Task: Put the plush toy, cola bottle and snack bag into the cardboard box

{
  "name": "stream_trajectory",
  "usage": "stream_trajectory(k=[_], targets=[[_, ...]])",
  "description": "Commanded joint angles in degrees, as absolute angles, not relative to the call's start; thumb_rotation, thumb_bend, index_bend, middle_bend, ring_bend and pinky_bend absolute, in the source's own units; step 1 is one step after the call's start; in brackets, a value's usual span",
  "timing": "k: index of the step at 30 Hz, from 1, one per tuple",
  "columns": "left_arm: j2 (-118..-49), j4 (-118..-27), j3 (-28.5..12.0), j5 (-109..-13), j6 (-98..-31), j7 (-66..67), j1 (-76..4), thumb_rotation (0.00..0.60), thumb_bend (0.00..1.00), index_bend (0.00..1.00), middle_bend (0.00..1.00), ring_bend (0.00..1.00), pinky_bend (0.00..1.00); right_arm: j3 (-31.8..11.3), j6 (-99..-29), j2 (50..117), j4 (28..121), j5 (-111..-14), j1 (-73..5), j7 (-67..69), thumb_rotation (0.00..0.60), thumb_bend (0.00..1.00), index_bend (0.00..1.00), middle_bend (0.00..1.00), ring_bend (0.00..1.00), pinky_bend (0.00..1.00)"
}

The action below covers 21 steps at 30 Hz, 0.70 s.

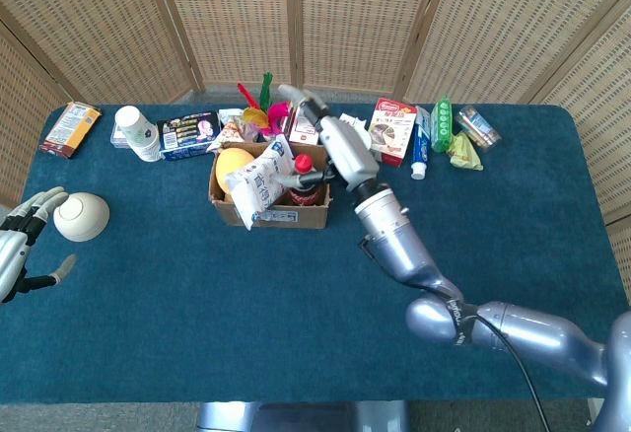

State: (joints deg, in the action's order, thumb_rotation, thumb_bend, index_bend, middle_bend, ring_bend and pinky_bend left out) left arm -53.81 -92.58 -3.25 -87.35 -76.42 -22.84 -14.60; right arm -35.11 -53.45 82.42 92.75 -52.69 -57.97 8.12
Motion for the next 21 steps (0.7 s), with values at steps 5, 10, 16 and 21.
stream_trajectory(k=[5,10,16,21], targets=[[-53.71,-92.60,-3.21,-87.60,-76.78,-22.99,-14.50,0.600,0.42,0.00,0.00,0.00,0.11,-36.84,-56.70,71.86,98.31,-52.77,-52.69,5.40,0.543,0.15,0.00,0.00,0.00,0.19],[-53.58,-92.71,-3.01,-88.20,-77.13,-23.10,-14.40,0.600,0.42,0.00,0.00,0.00,0.11,-34.83,-59.69,65.39,100.90,-56.94,-46.62,5.37,0.546,0.15,0.00,0.00,0.00,0.19],[-53.48,-93.43,-2.66,-89.10,-78.19,-22.11,-13.95,0.600,0.42,0.00,0.00,0.00,0.11,-28.66,-66.72,60.94,102.06,-67.24,-38.15,5.34,0.543,0.15,0.04,0.00,0.00,0.19],[-53.61,-94.34,-2.57,-89.39,-79.87,-19.48,-13.11,0.600,0.42,0.00,0.00,0.00,0.11,-23.43,-70.93,59.48,101.69,-73.34,-33.29,4.04,0.546,0.14,0.09,0.00,0.00,0.17]])
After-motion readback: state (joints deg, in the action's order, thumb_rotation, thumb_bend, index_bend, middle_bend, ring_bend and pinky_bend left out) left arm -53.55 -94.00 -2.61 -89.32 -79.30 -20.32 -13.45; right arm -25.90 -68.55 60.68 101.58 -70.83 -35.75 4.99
